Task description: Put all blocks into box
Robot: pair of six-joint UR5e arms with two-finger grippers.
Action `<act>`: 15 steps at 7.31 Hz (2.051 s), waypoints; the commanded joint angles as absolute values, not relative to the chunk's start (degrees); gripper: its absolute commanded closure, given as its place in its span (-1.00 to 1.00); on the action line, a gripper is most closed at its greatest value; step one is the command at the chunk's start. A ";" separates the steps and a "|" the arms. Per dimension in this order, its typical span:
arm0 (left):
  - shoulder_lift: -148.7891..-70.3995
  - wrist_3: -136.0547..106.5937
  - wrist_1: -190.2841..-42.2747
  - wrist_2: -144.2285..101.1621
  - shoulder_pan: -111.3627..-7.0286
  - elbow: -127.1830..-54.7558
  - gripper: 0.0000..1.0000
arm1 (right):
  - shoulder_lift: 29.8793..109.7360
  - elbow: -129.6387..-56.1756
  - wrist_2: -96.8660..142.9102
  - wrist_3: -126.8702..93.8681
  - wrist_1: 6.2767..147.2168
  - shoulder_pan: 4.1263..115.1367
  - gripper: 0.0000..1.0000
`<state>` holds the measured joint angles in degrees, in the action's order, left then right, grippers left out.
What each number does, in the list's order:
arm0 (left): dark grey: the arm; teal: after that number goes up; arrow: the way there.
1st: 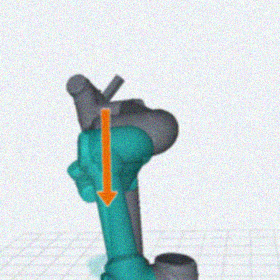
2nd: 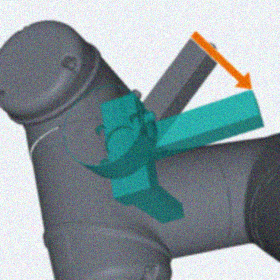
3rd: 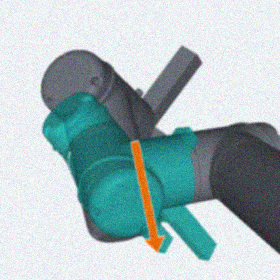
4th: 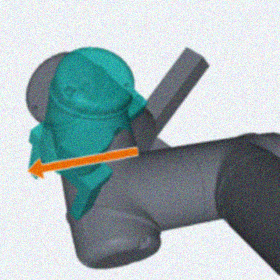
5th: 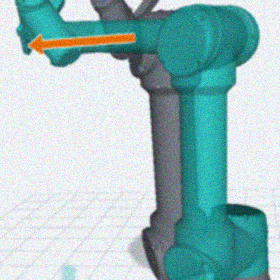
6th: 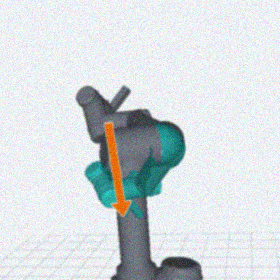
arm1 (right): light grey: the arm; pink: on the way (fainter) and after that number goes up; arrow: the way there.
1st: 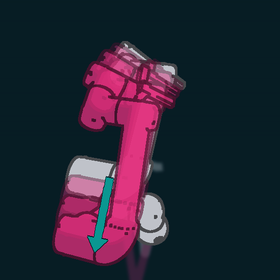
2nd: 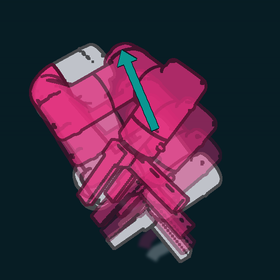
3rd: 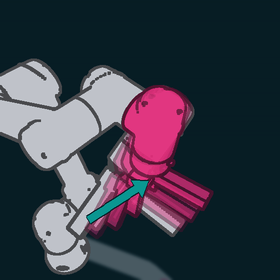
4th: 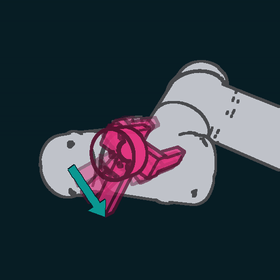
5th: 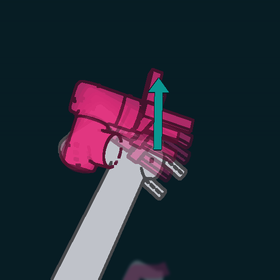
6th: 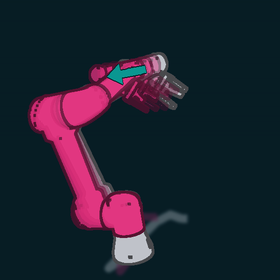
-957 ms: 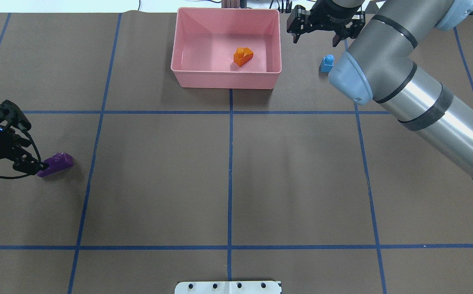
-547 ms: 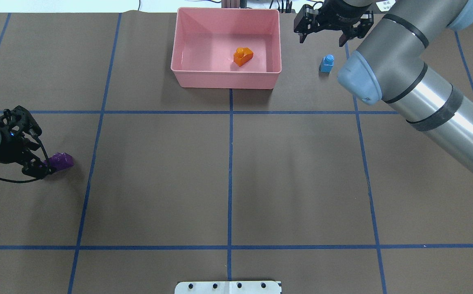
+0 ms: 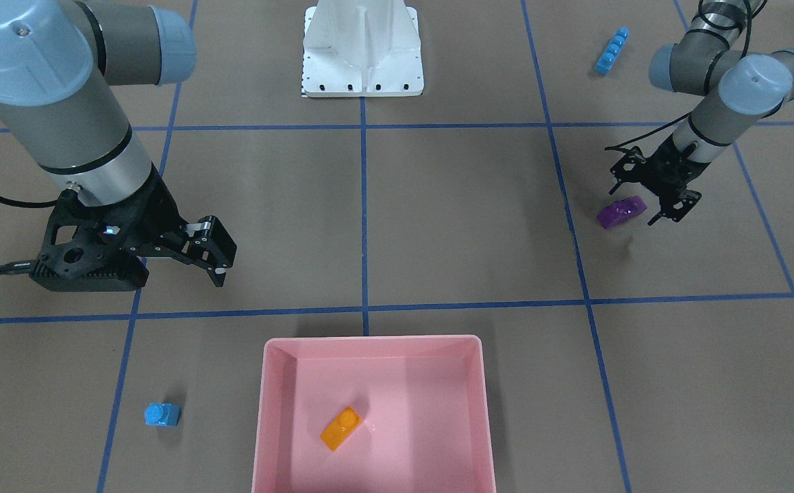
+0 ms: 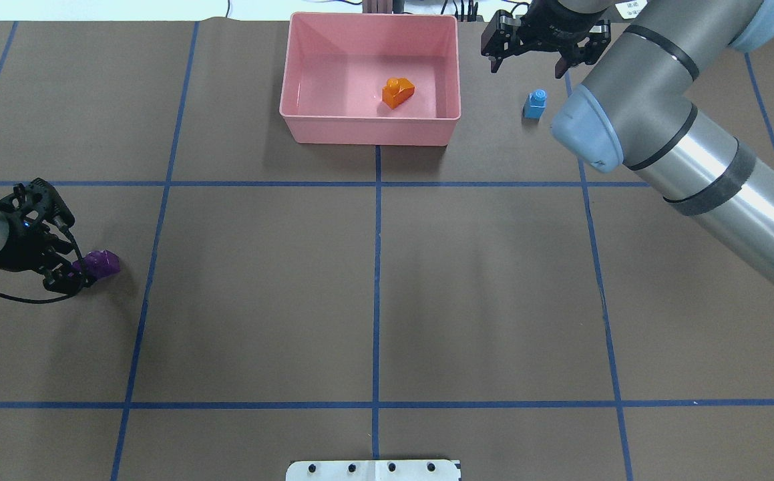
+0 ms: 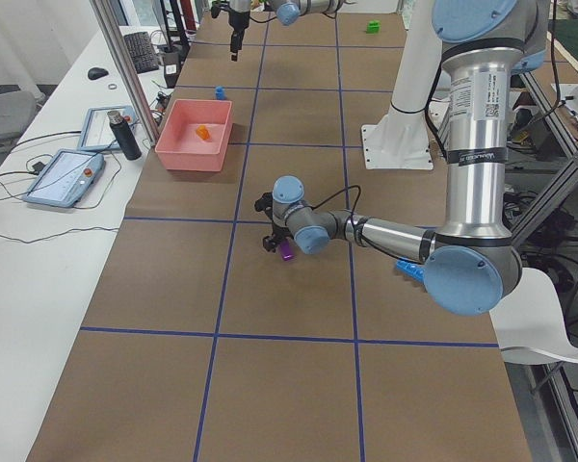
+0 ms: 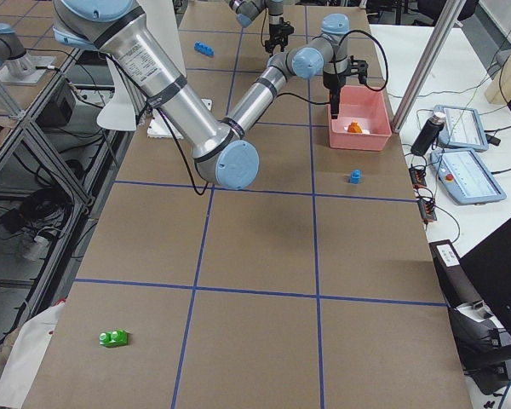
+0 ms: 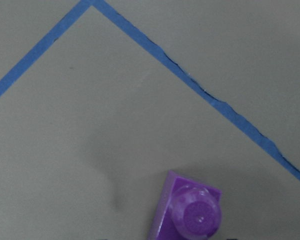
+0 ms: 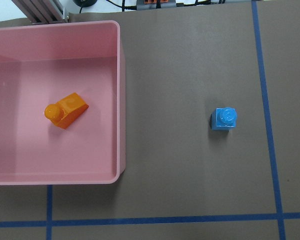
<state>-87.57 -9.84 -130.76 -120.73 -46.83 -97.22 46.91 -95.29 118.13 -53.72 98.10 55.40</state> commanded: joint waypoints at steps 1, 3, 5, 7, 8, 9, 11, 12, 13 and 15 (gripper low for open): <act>-87.54 -10.37 -130.61 -120.76 -46.76 -97.21 1.00 | 46.85 -95.19 118.12 -53.79 97.91 55.37 -0.99; -87.63 -10.55 -130.69 -121.29 -47.02 -98.08 1.00 | 46.85 -95.19 118.12 -53.79 97.82 55.37 -0.99; -88.24 -22.31 -130.52 -121.12 -47.46 -101.32 1.00 | 47.02 -95.19 118.12 -53.70 97.82 55.90 -0.99; -96.27 -45.68 -131.05 -120.24 -48.24 -101.51 1.00 | 47.90 -94.49 118.12 -51.95 97.47 56.77 -0.99; -103.29 -56.75 -130.26 -119.28 -49.03 -100.82 1.00 | 47.81 -92.48 118.12 -48.81 97.47 57.65 -0.99; -111.45 -64.70 -129.21 -116.74 -49.91 -97.77 1.00 | 47.73 -89.33 118.12 -46.60 96.51 58.87 -0.99; -129.63 -76.33 -129.11 -115.40 -52.81 -82.62 1.00 | 47.29 -77.06 119.08 -46.32 81.29 60.81 -0.99; -137.38 -80.03 -129.11 -115.23 -53.43 -73.48 1.00 | 46.50 -71.77 119.96 -46.06 76.43 61.60 -0.99; -144.16 -81.46 -129.02 -111.57 -53.70 -65.38 1.00 | 45.28 -67.72 119.97 -45.97 73.85 61.61 -0.99; -150.37 -80.43 -125.78 -107.06 -52.57 -55.05 0.26 | 44.39 -61.73 119.88 -45.88 69.29 61.26 -0.99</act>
